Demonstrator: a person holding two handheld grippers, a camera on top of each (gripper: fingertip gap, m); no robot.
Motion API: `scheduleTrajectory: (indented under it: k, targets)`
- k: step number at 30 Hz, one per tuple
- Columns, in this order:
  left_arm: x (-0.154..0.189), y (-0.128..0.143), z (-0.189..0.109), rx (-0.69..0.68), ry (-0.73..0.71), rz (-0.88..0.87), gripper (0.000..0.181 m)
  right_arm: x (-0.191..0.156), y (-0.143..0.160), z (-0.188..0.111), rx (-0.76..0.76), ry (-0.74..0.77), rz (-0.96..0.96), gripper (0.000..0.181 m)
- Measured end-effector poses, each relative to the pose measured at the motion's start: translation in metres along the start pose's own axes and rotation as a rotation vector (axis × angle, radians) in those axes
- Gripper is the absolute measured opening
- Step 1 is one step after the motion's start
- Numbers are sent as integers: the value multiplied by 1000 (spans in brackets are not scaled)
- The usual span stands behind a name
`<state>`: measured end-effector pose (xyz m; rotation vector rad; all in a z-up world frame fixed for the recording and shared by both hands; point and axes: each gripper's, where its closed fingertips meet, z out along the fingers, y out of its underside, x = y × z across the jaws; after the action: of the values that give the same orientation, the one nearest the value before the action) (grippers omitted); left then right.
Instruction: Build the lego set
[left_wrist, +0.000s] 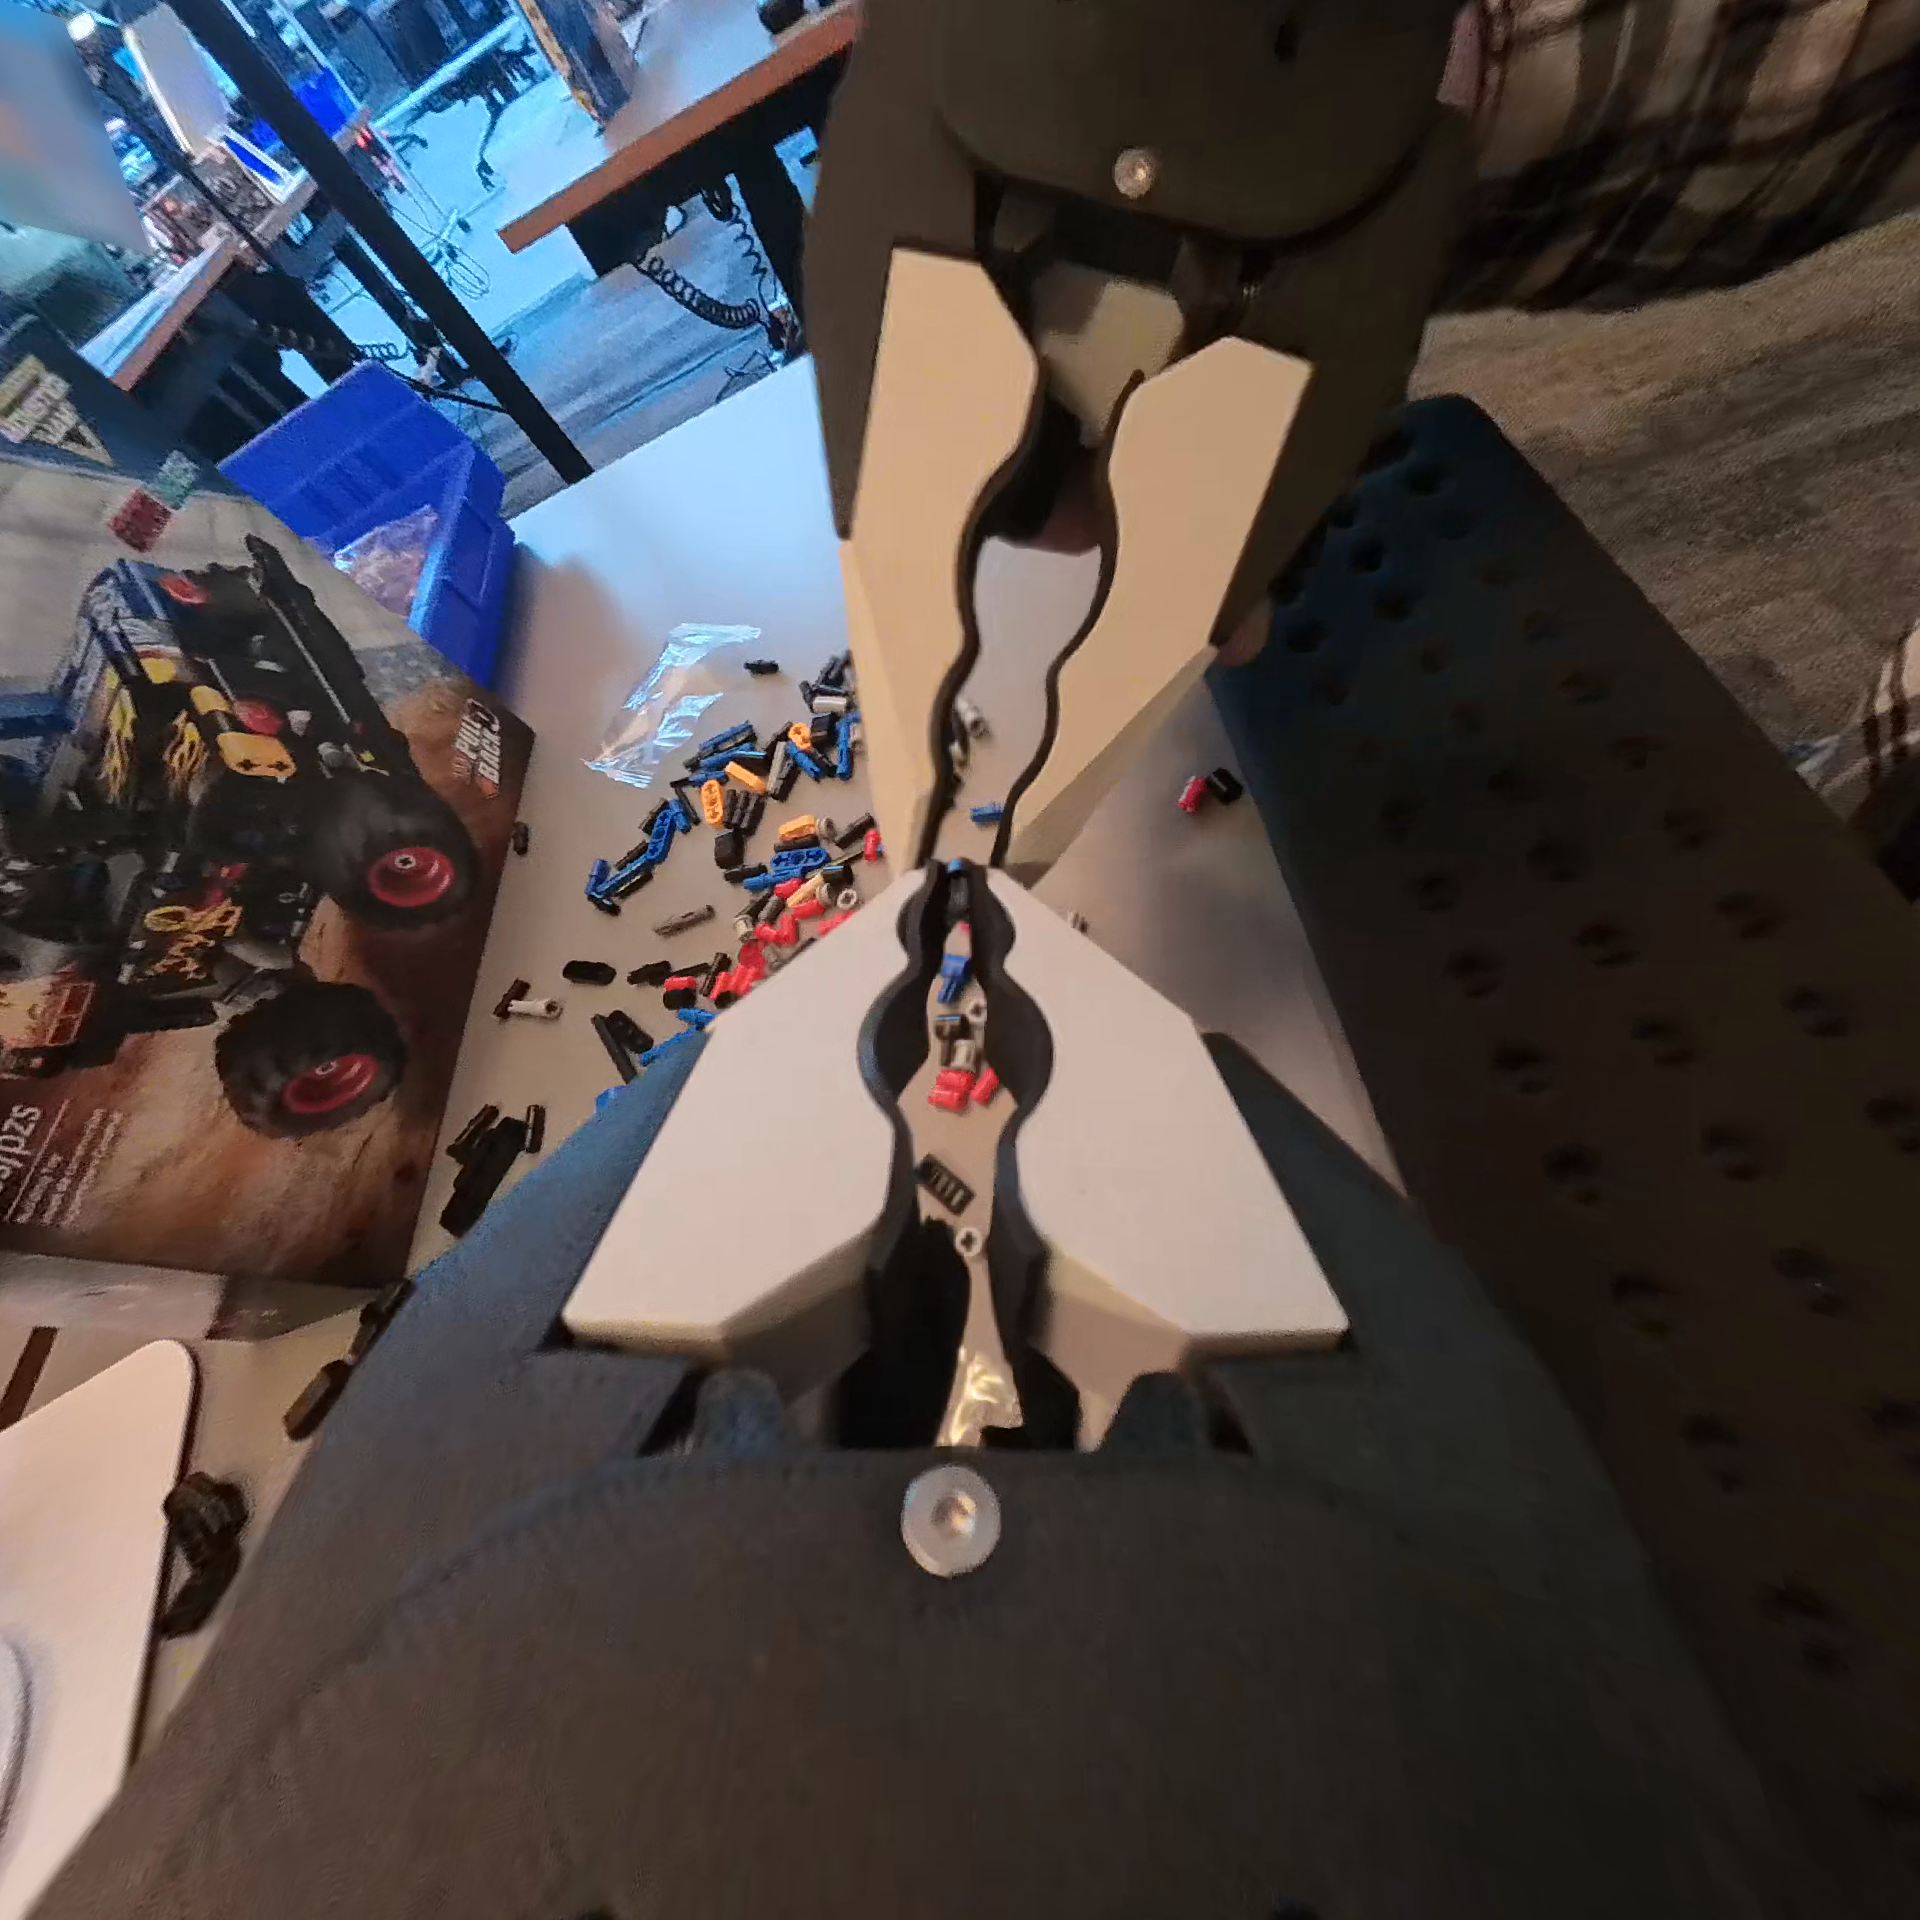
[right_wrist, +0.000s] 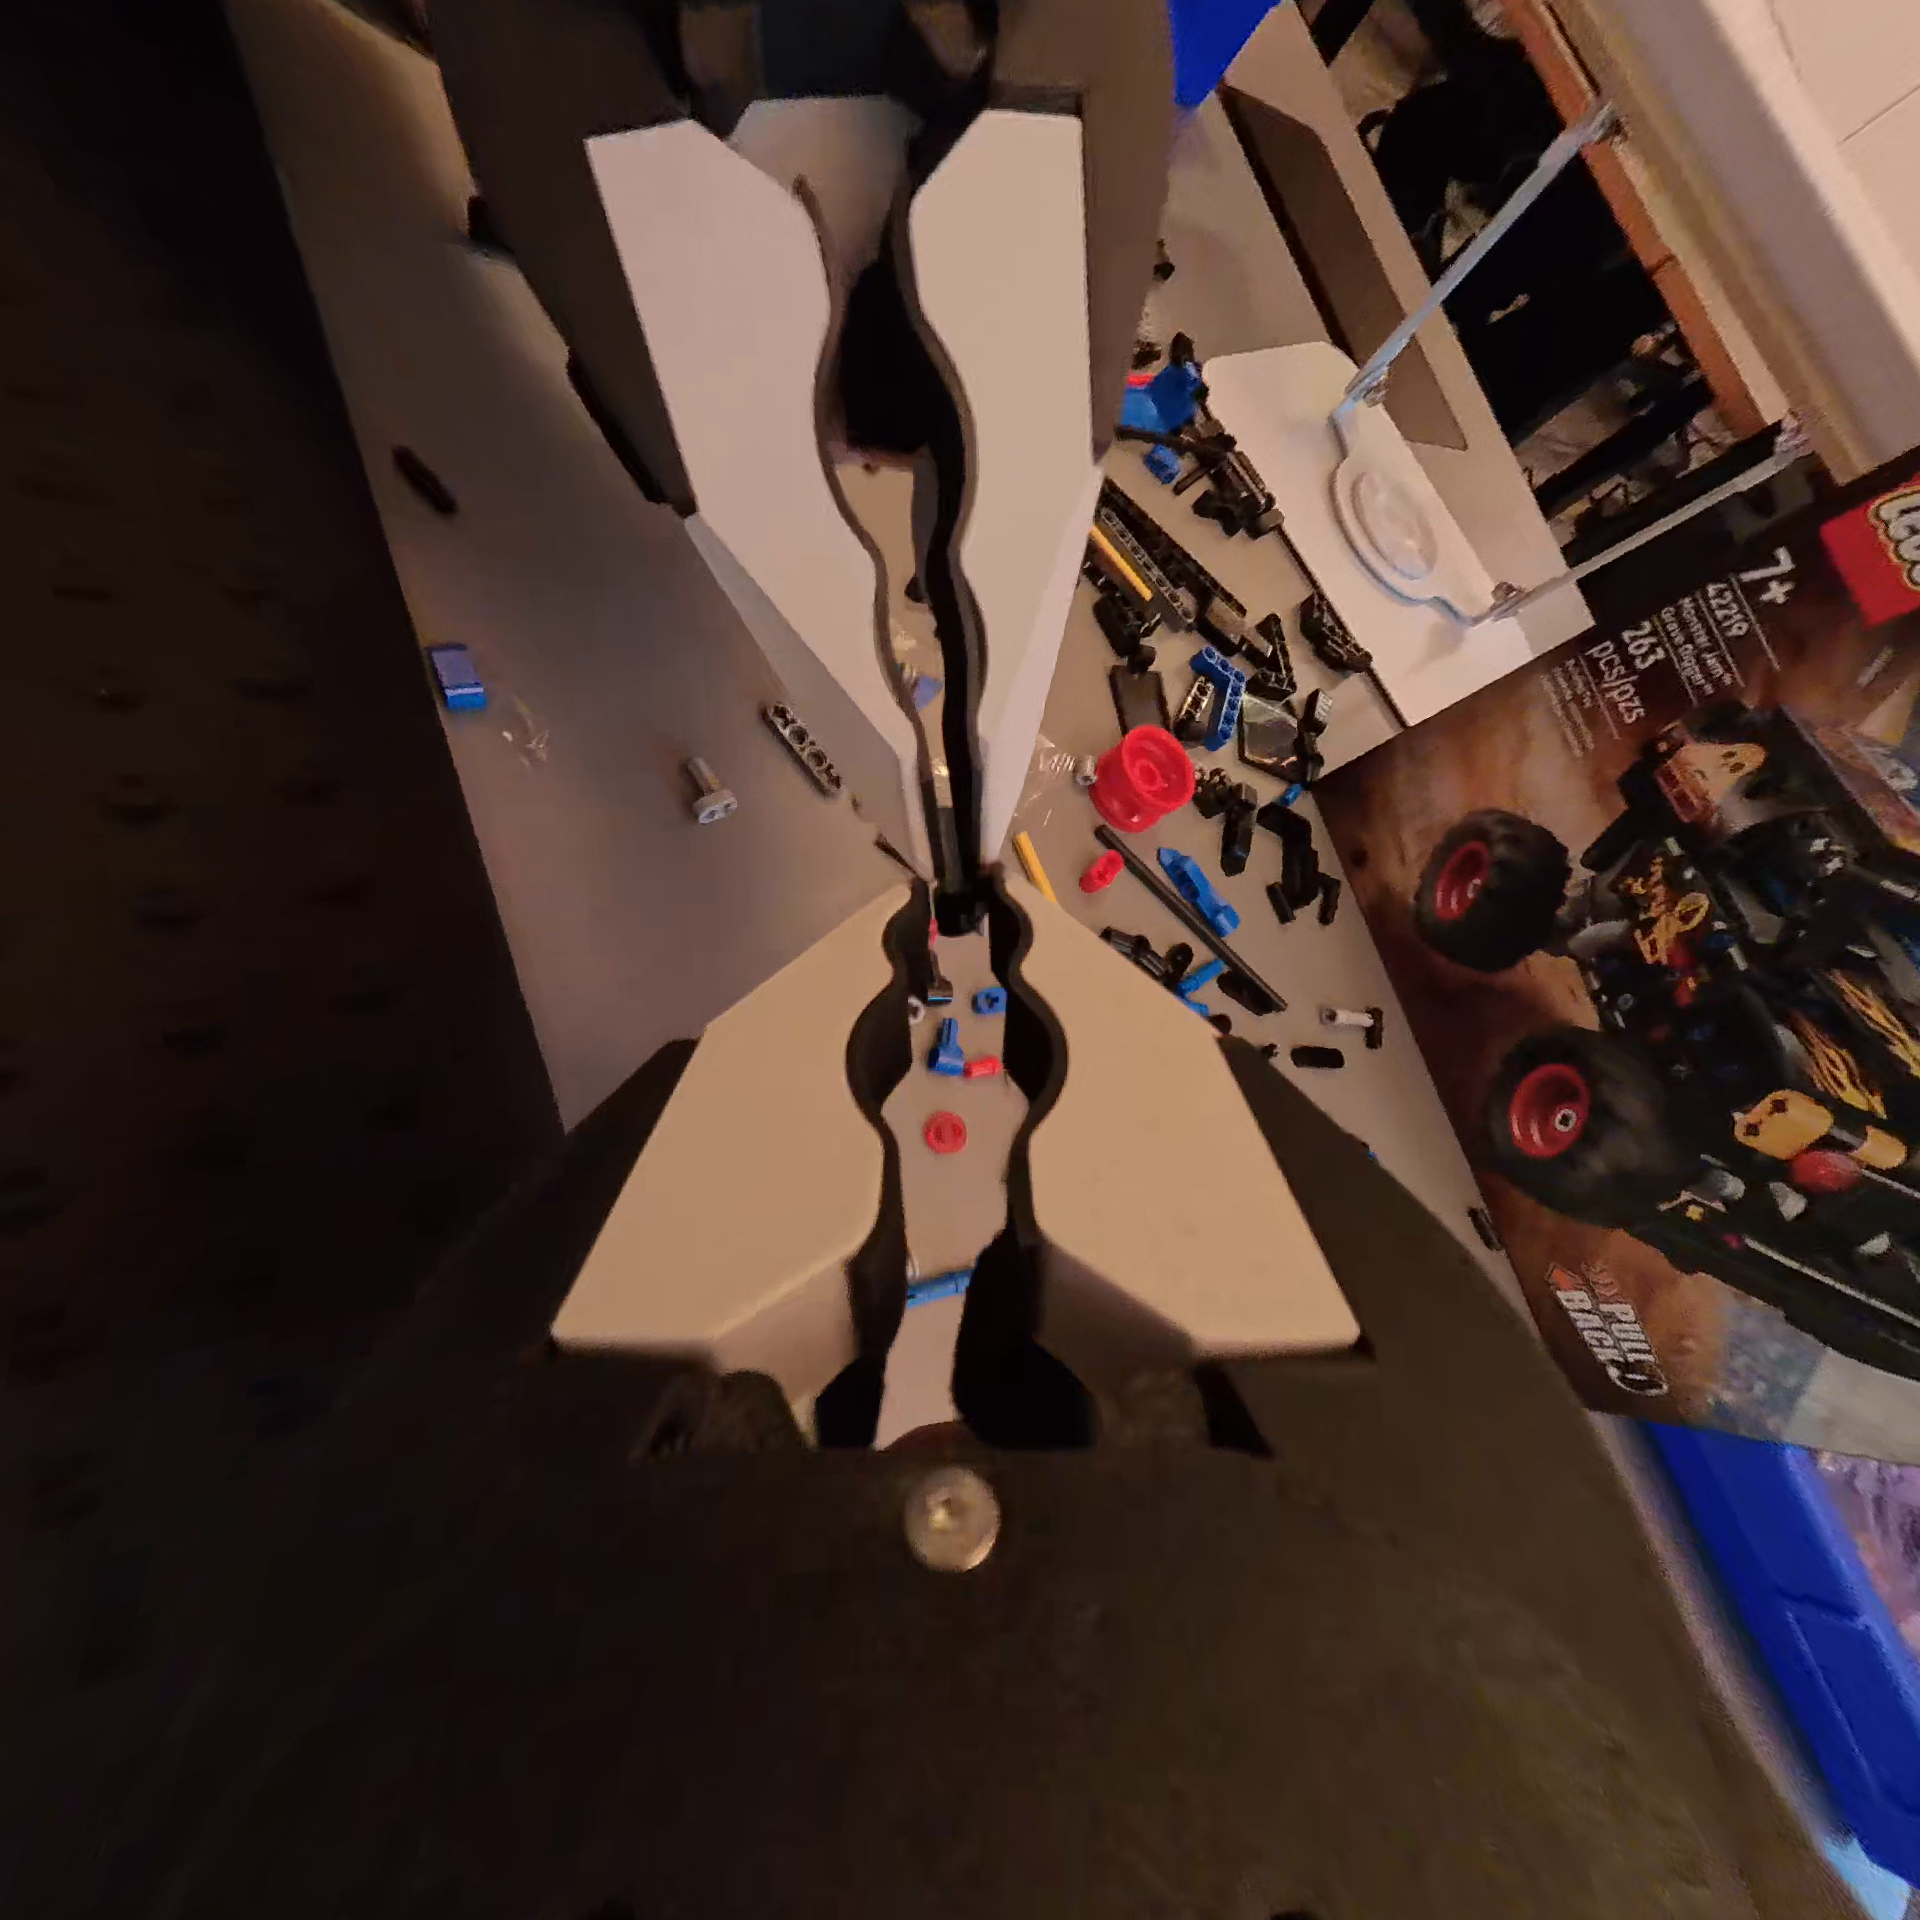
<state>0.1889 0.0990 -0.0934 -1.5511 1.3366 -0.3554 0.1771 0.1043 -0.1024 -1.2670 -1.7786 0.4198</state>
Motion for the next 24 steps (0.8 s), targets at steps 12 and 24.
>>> scheduleTrajectory:
  k: [12, 24]
  targets:
    - [14, 3, -9, 17, 38, -28, 2, -16, -3, -3, 100, -28, -34, 7]
    - [14, 16, -32, 77, 109, -220, 0, -13, 19, -23, 125, -67, 45, 7]
